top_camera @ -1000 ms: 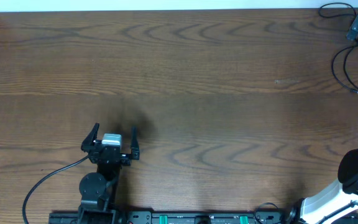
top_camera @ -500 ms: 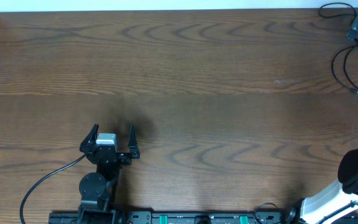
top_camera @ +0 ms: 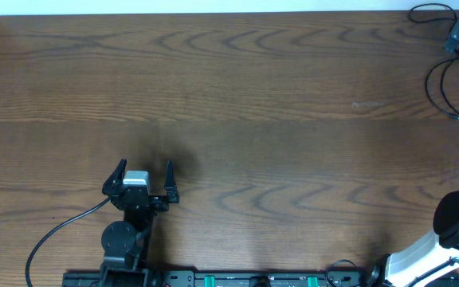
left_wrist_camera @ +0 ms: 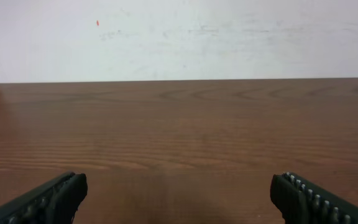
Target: Untangle cables
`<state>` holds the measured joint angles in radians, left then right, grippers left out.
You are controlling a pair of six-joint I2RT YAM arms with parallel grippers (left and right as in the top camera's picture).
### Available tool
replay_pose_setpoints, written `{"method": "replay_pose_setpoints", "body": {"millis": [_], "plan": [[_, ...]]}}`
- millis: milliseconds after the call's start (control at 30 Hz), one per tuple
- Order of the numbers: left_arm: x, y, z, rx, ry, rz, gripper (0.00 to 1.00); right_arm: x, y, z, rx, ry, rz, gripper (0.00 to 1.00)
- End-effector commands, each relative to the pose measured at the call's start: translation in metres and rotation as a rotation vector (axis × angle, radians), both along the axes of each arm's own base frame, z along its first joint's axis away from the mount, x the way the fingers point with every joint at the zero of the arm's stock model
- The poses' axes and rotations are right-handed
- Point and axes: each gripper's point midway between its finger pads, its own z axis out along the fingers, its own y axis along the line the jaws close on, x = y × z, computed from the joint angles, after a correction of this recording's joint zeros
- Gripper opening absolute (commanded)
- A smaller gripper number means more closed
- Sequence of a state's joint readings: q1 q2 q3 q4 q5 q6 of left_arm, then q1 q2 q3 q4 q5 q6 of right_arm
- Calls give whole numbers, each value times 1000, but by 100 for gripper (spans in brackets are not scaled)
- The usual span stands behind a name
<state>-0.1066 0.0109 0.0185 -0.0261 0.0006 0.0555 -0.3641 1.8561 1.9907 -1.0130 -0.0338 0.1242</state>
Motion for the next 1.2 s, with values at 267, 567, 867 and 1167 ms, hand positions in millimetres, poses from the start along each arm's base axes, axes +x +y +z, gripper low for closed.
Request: {"method": "replay_pose_setpoints", "body": {"millis": [267,567,867,1167], "plan": [[-1,6,-16,5,49,35,100,-4,5,20,-20,-40,13,99],[-1,6,-16,5,49,35,100,-39,53,113,-86,-241,90,99],[-1,6,-16,5,49,35,100,-98,46,182,-268,-364,-51,99],[-1,6,-16,5,49,35,100,-126,67,210,-284,-446,-36,99]]}}
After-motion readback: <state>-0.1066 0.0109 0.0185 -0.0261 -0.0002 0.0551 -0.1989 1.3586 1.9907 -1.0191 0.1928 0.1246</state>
